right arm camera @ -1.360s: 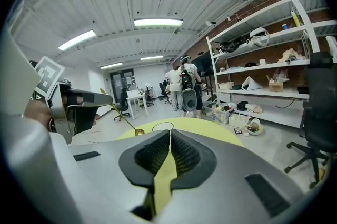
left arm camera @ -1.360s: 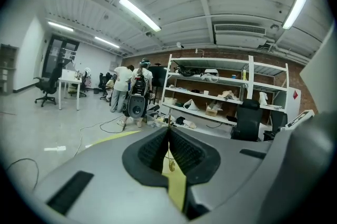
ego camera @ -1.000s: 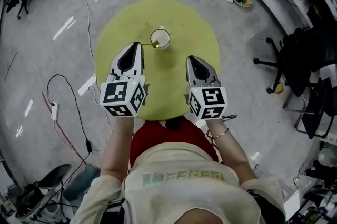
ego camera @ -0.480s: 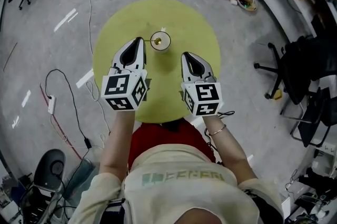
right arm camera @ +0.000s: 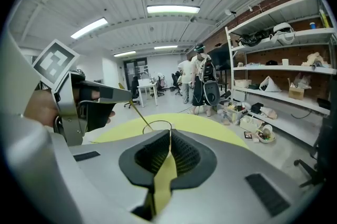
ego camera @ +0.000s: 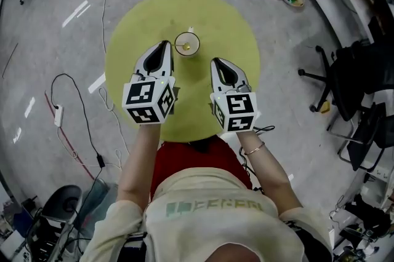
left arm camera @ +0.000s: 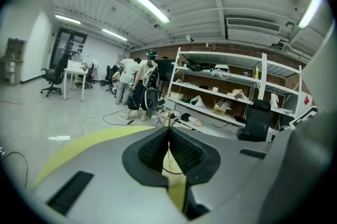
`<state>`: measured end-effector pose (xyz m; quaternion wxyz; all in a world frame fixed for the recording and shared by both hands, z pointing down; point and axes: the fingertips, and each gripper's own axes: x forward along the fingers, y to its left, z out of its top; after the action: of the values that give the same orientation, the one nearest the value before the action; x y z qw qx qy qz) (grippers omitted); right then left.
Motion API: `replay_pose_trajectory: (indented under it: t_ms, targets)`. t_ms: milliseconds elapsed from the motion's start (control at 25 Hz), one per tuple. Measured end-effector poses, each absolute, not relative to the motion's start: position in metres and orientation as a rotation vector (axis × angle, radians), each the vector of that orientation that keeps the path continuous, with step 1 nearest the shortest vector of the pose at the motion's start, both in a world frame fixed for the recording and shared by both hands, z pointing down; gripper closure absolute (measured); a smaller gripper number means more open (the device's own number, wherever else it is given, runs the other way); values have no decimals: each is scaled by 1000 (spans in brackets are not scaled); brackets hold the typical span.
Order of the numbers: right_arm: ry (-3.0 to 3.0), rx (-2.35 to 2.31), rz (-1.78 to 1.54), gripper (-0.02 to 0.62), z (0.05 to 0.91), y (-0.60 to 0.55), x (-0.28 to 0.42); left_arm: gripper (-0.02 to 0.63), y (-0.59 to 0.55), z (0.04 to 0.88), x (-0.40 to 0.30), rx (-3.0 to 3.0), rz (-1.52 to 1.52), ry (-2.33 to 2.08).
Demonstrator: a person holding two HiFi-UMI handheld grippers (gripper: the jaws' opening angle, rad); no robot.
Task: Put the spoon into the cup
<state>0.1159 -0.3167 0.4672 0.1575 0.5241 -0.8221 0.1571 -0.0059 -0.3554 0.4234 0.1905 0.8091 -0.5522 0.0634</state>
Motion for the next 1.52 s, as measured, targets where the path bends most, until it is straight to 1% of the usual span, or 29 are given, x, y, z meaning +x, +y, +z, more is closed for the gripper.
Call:
replay_pose_trajectory:
  t_ms: [760, 1520]
  targets:
    - [-2294, 1433, 540, 558, 504, -330, 114, 580, -379, 462, 7, 2197, 213, -1489]
    - [-2268, 1426, 589, 558, 511, -336, 119, 580, -393, 478, 7, 2123, 215, -1449]
